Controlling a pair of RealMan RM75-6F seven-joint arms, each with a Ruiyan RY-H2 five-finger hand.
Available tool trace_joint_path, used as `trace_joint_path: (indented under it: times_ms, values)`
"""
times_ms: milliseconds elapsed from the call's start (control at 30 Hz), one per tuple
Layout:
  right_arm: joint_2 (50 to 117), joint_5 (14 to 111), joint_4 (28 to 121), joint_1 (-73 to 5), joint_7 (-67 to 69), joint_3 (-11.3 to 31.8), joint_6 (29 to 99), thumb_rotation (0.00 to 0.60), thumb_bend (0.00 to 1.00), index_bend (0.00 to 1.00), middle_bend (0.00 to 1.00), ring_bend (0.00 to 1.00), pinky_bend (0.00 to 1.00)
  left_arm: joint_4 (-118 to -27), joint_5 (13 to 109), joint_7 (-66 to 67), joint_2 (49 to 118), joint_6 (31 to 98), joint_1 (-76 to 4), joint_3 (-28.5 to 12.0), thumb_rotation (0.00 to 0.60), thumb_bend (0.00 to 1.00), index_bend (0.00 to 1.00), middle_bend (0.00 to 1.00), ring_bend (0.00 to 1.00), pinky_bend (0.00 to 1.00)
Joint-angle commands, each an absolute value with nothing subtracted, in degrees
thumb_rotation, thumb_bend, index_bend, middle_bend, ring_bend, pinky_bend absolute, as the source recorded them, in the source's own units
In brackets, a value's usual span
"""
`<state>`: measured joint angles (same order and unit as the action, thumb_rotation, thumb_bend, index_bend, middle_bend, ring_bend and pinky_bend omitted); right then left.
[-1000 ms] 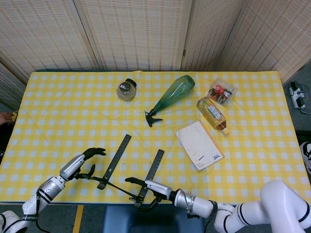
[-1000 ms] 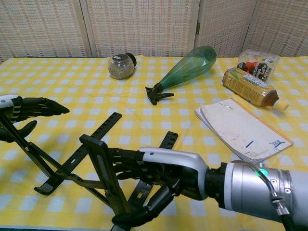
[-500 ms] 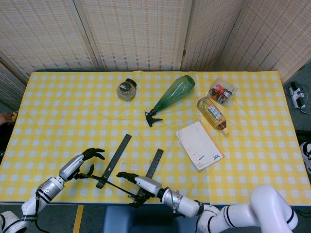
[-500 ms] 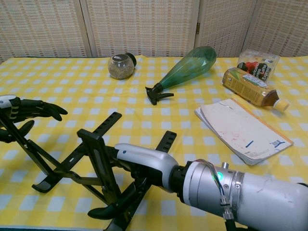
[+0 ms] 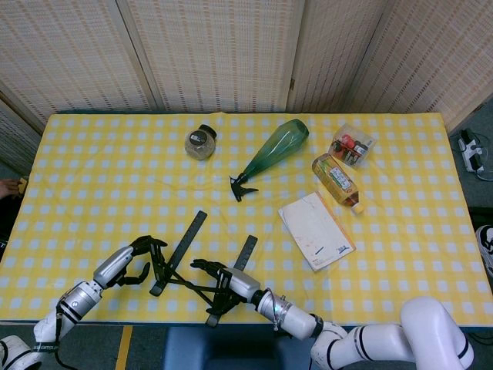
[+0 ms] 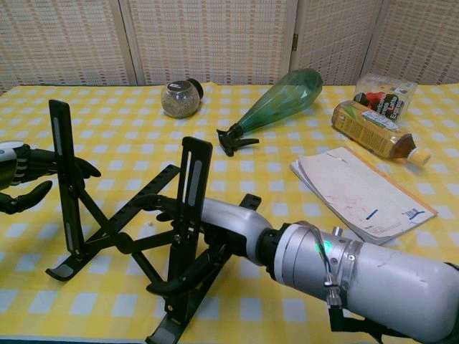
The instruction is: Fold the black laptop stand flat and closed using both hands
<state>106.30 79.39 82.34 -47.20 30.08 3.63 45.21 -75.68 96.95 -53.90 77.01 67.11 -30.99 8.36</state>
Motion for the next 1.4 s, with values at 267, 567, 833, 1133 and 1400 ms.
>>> trace_joint_path:
  times_ms: [267, 567, 833, 1133, 1400]
  values:
    - [102.92, 81.63, 83.17, -48.71, 27.0, 4.38, 43.16, 0.6, 0.3, 0.0, 0.0, 0.0, 0.0, -76.45, 97.64, -53.73, 76.49, 68.81, -30.44, 8.56, 0.6, 0.71, 0.45, 0.24, 0.18, 0.06]
    - [99.6, 82.51, 84.15, -48.9, 25.13, 4.78, 43.32, 0.6, 0.3, 0.0, 0.0, 0.0, 0.0, -77.89, 98.36, -53.05, 75.75, 69.56, -30.5, 8.71, 0.6, 0.71, 0.47, 0.25, 0.19, 0.06]
    - [96.74, 83.51, 85.91, -48.97, 24.22, 5.22, 44.13, 0.6, 0.3, 0.0, 0.0, 0.0, 0.0, -79.39, 99.02, -52.22, 74.81, 70.31, -30.25, 9.2, 0.6, 0.71, 0.51, 0.25, 0.2, 0.06]
    - [90.47, 87.63, 91.62, -48.95, 23.48, 2.97, 44.94, 0.6, 0.3, 0.0, 0.0, 0.0, 0.0, -78.34, 98.04, -50.34, 75.12, 69.05, -30.1, 9.18, 0.6, 0.68, 0.18, 0.19, 0.12, 0.06]
    - [85.8, 91.16, 97.04, -49.73, 23.99, 1.5, 45.36, 0.6, 0.3, 0.0, 0.0, 0.0, 0.0, -78.33, 95.87, -43.75, 75.46, 65.64, -30.3, 8.8, 0.6, 0.63, 0.12, 0.14, 0.06, 0.04]
